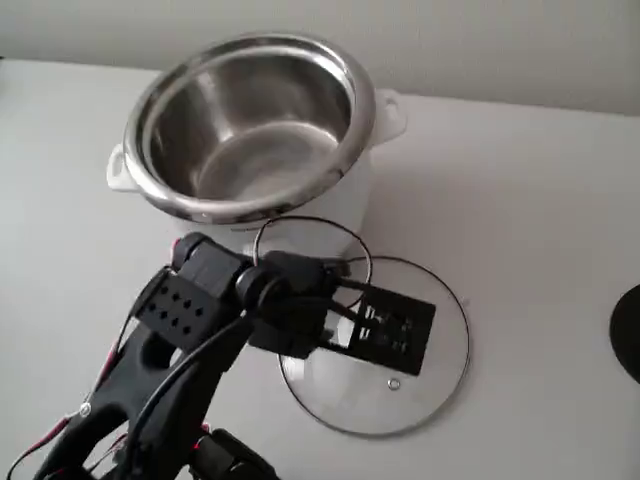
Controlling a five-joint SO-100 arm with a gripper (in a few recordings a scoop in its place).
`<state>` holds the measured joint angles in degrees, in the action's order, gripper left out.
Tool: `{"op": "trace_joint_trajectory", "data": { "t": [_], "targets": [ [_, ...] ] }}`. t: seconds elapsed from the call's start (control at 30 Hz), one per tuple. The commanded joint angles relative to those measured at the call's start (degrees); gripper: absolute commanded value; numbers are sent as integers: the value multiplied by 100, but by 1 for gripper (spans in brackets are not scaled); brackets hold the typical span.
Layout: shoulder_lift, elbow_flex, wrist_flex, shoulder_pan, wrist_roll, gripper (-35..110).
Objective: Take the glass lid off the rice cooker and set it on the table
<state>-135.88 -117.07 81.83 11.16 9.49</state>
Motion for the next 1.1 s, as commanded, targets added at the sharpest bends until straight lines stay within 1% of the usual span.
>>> {"op": "trace_joint_trajectory", "data": {
  "t": [0.0, 0.07, 0.17, 0.23, 0.3, 0.43, 0.5, 0.6, 0.73, 0.8, 0.87, 1.07],
  "targets": [
    [-1362, 53, 114, -185, -26, 7],
    [-1819, -44, 290, -466, -35, 1],
    [-2312, -562, 413, -905, -220, 0],
    [-2487, -826, 369, -949, -492, 0],
    [-2505, -1028, 422, -1099, -413, 1],
    [-2813, -2206, -79, -1213, -167, 0],
    [-3428, -2909, -229, -1248, -79, 0],
    [-5273, -4052, -176, -1371, 9, 0],
    [-5265, -4799, -510, -1125, 70, 0],
    [-5265, -5300, -633, -1187, 44, 0],
    [-5265, -5282, -606, -1081, -114, 0],
    [-5265, -5282, -606, -1099, -114, 1]
  ]
}}
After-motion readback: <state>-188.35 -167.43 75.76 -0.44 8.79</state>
